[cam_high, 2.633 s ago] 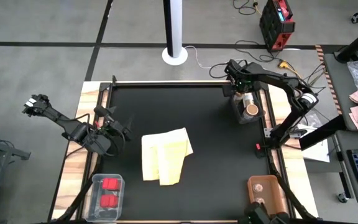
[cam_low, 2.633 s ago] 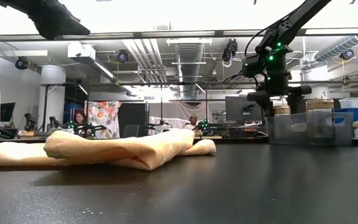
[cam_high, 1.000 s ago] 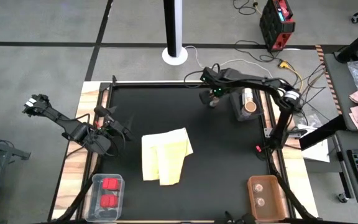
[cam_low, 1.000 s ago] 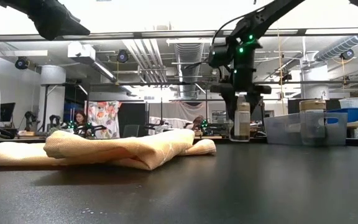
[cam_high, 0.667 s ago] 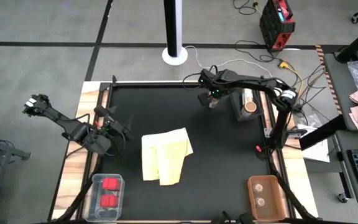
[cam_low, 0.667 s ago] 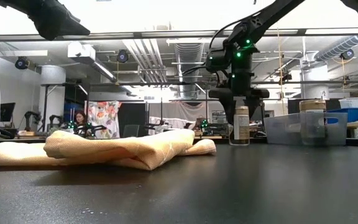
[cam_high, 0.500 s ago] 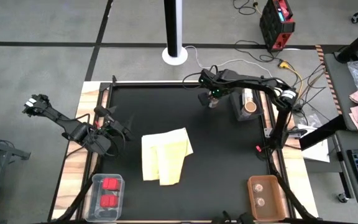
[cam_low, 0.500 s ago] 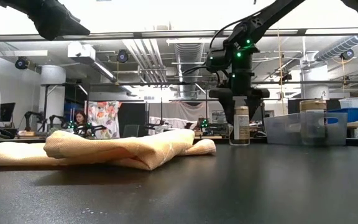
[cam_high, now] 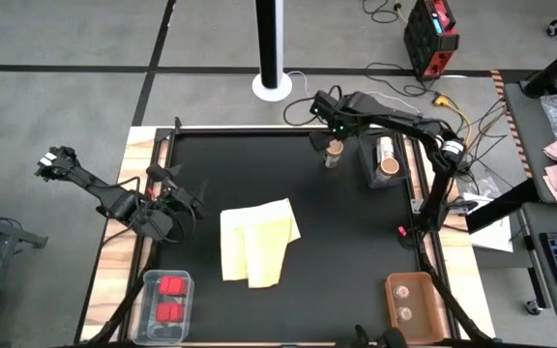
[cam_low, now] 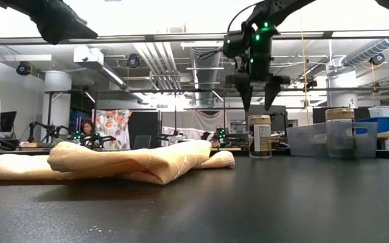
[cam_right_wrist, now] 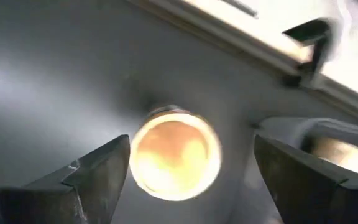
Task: Sort spices by type
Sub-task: Remove the top golden spice bottle from the black bin
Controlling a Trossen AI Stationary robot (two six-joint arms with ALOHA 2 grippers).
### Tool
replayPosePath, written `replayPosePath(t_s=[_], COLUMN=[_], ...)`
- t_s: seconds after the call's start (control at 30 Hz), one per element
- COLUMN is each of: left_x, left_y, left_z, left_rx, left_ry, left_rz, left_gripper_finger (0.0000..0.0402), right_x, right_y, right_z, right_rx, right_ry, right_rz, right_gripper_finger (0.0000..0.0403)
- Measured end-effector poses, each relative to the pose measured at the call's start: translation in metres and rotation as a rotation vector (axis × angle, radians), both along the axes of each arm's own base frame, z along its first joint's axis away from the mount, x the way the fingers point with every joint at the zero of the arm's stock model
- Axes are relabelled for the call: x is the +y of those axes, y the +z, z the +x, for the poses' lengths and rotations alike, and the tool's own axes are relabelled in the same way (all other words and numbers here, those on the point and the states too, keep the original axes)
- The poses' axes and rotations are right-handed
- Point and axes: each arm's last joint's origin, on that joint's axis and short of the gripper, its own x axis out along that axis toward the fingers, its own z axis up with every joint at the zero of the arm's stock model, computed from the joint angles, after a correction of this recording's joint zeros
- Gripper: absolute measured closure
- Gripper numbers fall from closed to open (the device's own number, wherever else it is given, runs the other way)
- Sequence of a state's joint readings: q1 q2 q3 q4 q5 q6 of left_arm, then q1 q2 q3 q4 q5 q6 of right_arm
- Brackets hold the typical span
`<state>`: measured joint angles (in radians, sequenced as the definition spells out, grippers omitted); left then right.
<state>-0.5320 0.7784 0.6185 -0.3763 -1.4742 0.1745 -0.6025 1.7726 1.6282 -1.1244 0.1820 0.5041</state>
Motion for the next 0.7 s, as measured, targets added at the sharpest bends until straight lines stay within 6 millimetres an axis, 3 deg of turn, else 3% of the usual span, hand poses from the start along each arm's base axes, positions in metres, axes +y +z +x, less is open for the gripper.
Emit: replayPosePath(t_s=[0.2, 0.3, 0.53, 0.7], left_x=[0.000, 0.000, 0.000, 0.000], left_y=[0.000, 0.000, 0.000, -0.002], left_z=[0.000, 0.000, 0.000, -0.001], left_rx=[0.000, 0.000, 0.000, 0.004], left_ry=[0.000, 0.000, 0.000, 0.001], left_rz=[0.000, 0.000, 0.000, -0.001], left_gripper_finger=[0.0091, 0.0091, 0.0091, 0.0091], right_x=[-0.001, -0.006, -0.034, -0.042], right_y=[0.042, 0.052, 0.032, 0.013], right_z=[-0.011, -0.023, -0.065, -0.085], right_rx=[0.046, 0.103, 0.177, 0.233], right_ry=[-0.035, -0.072, -0.190, -0.251], right_rz=[-0.091, -0.105, 0.074, 0.165], right_gripper_finger=[0.0085, 0.0095, 0.0104, 0.0093])
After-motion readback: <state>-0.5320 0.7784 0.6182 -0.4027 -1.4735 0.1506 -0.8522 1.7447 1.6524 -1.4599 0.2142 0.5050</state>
